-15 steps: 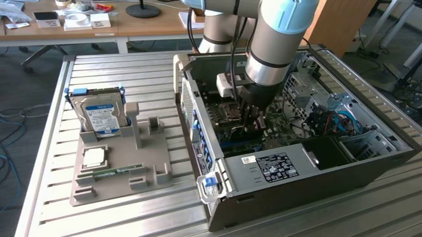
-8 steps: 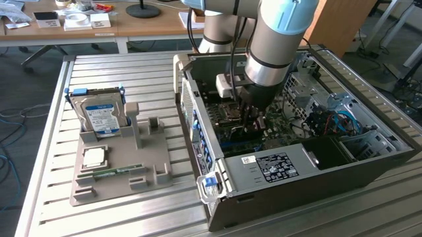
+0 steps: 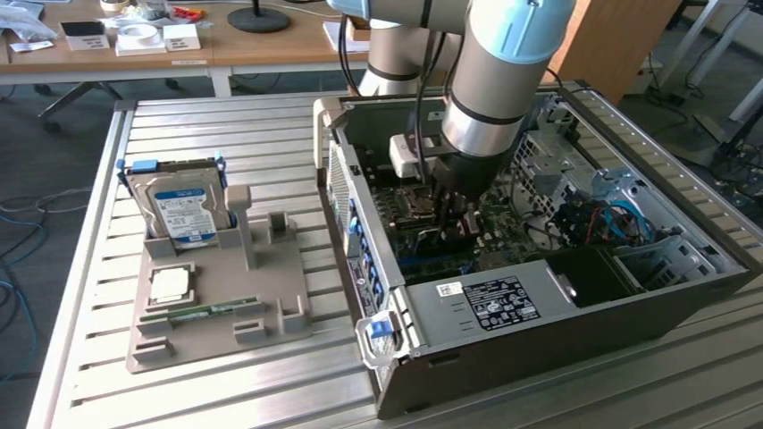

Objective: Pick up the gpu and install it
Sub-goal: 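Insert the gpu into the slot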

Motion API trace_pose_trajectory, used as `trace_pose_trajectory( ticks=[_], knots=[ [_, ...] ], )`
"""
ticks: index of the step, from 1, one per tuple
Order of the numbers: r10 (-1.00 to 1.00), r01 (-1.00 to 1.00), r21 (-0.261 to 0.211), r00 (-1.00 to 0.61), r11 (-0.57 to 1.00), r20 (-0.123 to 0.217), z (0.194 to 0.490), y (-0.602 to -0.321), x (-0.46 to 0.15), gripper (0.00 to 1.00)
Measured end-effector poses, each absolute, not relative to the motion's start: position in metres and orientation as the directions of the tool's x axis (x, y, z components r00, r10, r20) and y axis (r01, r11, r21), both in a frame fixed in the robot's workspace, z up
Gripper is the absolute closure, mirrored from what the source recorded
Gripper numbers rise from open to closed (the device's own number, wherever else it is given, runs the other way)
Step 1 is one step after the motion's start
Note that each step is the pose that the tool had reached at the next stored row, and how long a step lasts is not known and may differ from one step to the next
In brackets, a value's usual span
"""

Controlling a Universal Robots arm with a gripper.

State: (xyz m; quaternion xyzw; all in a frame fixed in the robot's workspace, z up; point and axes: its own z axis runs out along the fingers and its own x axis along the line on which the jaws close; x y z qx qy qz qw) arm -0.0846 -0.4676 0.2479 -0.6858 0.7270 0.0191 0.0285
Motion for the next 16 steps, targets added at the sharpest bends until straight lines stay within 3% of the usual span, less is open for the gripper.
trace_pose_trajectory(
  ticks=[16],
  knots=[
    [-0.996, -0.998, -0.011, -0.058, 0.059, -0.071, 0.2467, -0.4682, -0.0851, 0.73]
  ],
)
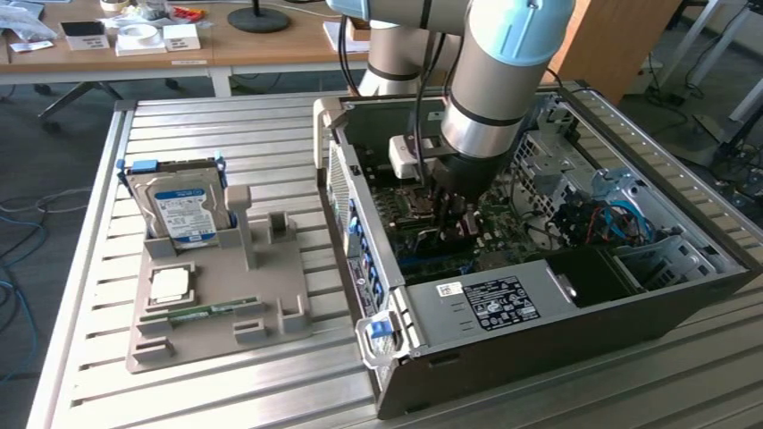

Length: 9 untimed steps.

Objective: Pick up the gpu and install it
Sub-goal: 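Insert the gpu into the slot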

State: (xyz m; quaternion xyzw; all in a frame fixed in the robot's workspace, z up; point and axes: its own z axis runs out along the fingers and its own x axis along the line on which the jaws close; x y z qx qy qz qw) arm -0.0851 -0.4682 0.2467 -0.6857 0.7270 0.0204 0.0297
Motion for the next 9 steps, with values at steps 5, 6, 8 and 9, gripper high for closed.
trace_pose_trajectory(
  ticks=[5, 6, 8, 9],
  knots=[
    [-0.996, -0.998, -0.012, -0.058, 0.059, -0.072, 0.2461, -0.4680, -0.0852, 0.67],
    [-0.996, -0.998, -0.011, -0.058, 0.059, -0.071, 0.2466, -0.4681, -0.0852, 0.67],
    [-0.996, -0.998, -0.011, -0.058, 0.059, -0.071, 0.2466, -0.4682, -0.0851, 0.60],
    [-0.996, -0.998, -0.011, -0.058, 0.059, -0.071, 0.2466, -0.4681, -0.0851, 0.60]
  ],
)
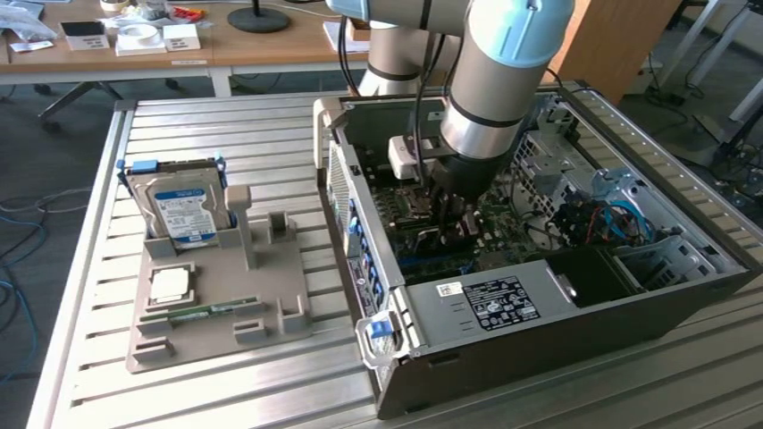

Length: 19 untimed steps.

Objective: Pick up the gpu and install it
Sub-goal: 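Insert the gpu into the slot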

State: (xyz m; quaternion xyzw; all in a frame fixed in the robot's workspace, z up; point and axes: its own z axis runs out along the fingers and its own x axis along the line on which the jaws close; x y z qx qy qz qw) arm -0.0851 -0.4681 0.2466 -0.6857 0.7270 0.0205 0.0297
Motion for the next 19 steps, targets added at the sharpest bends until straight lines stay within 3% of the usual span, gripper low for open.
trace_pose_trajectory(
  ticks=[19],
  knots=[
    [-0.996, -0.998, -0.011, -0.058, 0.059, -0.071, 0.2560, -0.4681, -0.0851, 0.60]
  ],
)
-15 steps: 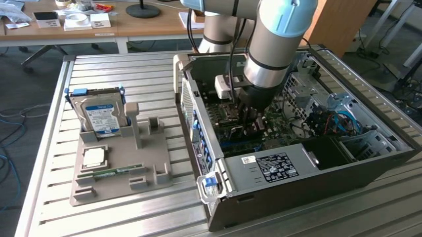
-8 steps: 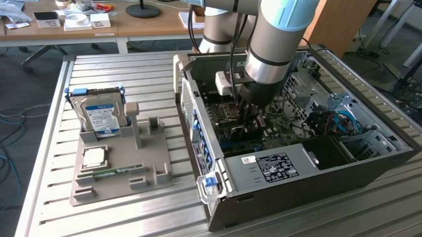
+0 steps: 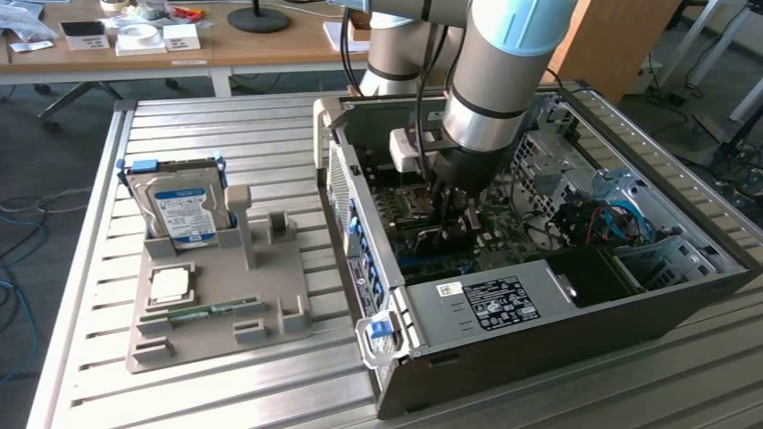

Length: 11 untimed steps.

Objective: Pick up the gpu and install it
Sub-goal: 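Insert the gpu into the slot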

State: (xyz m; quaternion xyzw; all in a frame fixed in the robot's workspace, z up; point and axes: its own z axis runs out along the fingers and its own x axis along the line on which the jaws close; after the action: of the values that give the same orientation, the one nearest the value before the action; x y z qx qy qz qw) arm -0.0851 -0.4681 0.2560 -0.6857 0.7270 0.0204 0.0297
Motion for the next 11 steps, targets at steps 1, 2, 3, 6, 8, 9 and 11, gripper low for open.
trace_pose_trajectory(
  ticks=[1, 2, 3, 6, 8, 9, 11],
  knots=[
    [-0.996, -0.998, -0.011, -0.058, 0.059, -0.071, 0.2560, -0.4681, -0.0851, 0.62],
    [-0.996, -0.998, -0.011, -0.058, 0.059, -0.071, 0.2561, -0.4681, -0.0851, 0.67],
    [-0.996, -0.998, -0.011, -0.058, 0.059, -0.071, 0.2562, -0.4682, -0.0851, 0.67],
    [-0.996, -0.998, -0.011, -0.058, 0.059, -0.071, 0.2561, -0.4682, -0.0851, 0.73],
    [-0.996, -0.998, -0.011, -0.058, 0.059, -0.071, 0.2561, -0.4681, -0.0851, 0.73],
    [-0.996, -0.998, -0.011, -0.058, 0.059, -0.071, 0.2561, -0.4681, -0.0851, 0.73],
    [-0.996, -0.998, -0.011, -0.058, 0.059, -0.071, 0.2561, -0.4681, -0.0851, 0.73]
  ],
)
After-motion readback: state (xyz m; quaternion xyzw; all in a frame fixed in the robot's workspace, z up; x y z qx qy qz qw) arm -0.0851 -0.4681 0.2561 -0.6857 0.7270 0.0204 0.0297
